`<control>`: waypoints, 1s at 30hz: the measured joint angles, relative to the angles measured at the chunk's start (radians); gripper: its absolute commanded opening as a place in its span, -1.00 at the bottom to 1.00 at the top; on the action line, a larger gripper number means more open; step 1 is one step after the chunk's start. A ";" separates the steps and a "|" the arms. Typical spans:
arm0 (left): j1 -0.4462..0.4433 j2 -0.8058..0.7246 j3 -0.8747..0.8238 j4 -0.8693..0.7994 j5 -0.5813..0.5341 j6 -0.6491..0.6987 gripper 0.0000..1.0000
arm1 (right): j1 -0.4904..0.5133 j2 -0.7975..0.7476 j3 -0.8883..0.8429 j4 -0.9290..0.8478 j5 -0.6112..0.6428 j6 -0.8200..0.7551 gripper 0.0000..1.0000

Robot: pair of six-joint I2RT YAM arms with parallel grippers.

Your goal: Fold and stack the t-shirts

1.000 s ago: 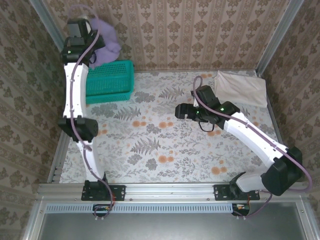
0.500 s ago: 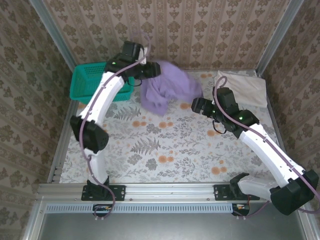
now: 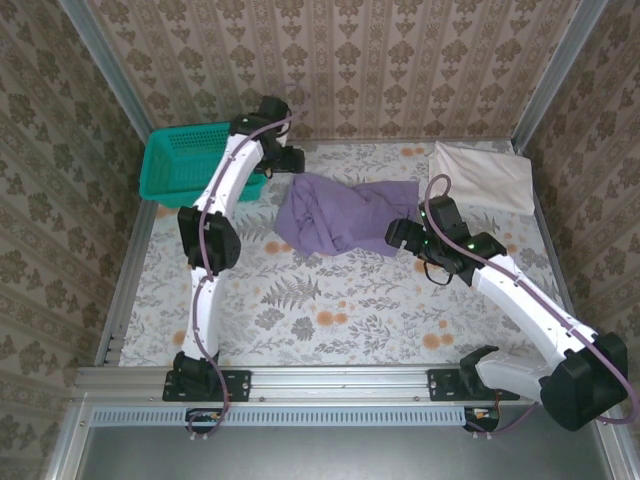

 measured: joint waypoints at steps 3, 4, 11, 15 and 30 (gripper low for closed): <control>0.028 0.033 0.018 0.001 -0.034 0.041 0.57 | 0.000 -0.008 -0.006 -0.001 -0.012 0.009 0.84; 0.034 0.044 0.022 0.002 -0.041 0.054 0.55 | 0.000 -0.010 -0.006 0.000 -0.015 0.011 0.84; 0.056 0.140 0.057 0.009 -0.044 0.133 0.11 | 0.000 -0.013 -0.004 -0.002 -0.038 0.018 0.80; 0.076 0.167 0.058 0.024 -0.044 0.186 -0.31 | 0.000 0.002 0.017 -0.008 -0.047 0.018 0.78; 0.153 0.172 0.063 0.075 -0.113 0.311 -0.70 | 0.002 0.031 0.055 -0.011 -0.084 0.044 0.74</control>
